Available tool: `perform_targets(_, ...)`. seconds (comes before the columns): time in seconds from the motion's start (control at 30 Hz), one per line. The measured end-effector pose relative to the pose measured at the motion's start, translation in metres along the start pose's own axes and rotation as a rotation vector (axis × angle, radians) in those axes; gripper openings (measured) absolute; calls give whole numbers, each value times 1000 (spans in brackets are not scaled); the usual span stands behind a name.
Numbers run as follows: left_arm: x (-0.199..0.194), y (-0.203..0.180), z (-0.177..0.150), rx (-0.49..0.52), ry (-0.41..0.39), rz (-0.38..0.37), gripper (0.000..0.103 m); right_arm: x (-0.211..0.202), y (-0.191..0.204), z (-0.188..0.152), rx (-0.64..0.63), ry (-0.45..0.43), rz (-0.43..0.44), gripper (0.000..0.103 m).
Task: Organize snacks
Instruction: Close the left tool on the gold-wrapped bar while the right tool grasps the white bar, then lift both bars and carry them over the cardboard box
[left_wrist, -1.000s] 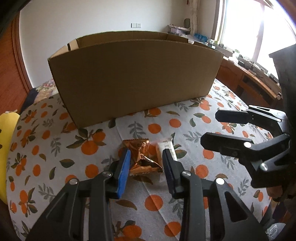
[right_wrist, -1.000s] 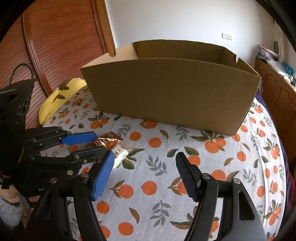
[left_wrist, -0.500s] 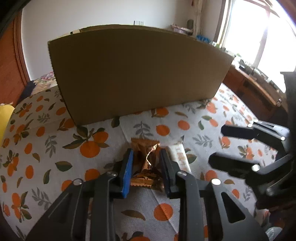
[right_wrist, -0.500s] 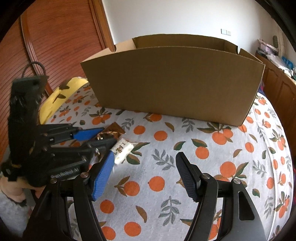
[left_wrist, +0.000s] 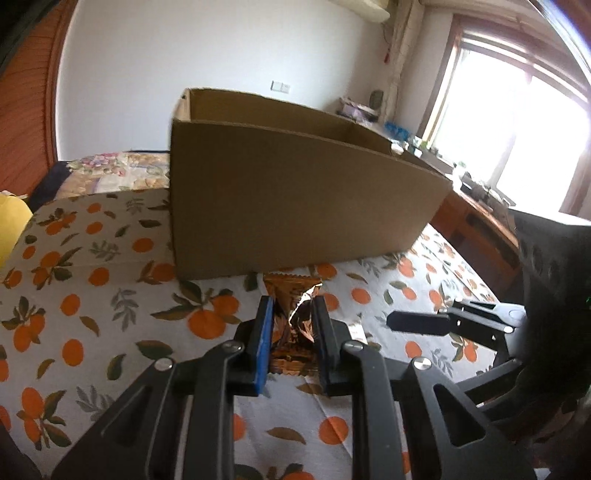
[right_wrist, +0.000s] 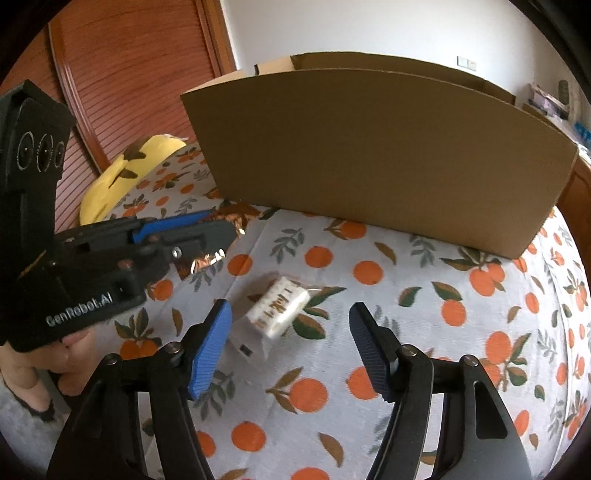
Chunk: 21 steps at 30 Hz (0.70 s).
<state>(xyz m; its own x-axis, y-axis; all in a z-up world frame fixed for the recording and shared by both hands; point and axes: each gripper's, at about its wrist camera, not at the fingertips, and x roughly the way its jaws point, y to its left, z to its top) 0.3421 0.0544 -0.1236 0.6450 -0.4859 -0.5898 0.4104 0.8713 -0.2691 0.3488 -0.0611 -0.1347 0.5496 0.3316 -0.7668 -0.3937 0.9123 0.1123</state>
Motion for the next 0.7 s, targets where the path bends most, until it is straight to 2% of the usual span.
perform_targets(0.13, -3, 1, 0, -5, -21, 9, 19, 7, 4, 3, -1, 11, 6, 63)
perform_targets(0.3, -2, 4, 1, -18, -37, 18, 19, 16, 9, 6, -9, 26, -26, 57)
perform_targets(0.4, -3, 5, 1, -23, -44, 19, 19, 20, 8, 8, -12, 35, -53, 49)
perform_targets(0.47, -4, 4, 0, -20, -45, 21, 19, 20, 8, 8, -25, 37, -72, 35)
perform_targets(0.53, -4, 3, 0, -14, -45, 26, 19, 18, 6, 7, -30, 43, -72, 25)
perform_targets(0.7, -3, -2, -1, 5, -46, 42, 19, 7, 1, -1, -29, 40, -67, 21)
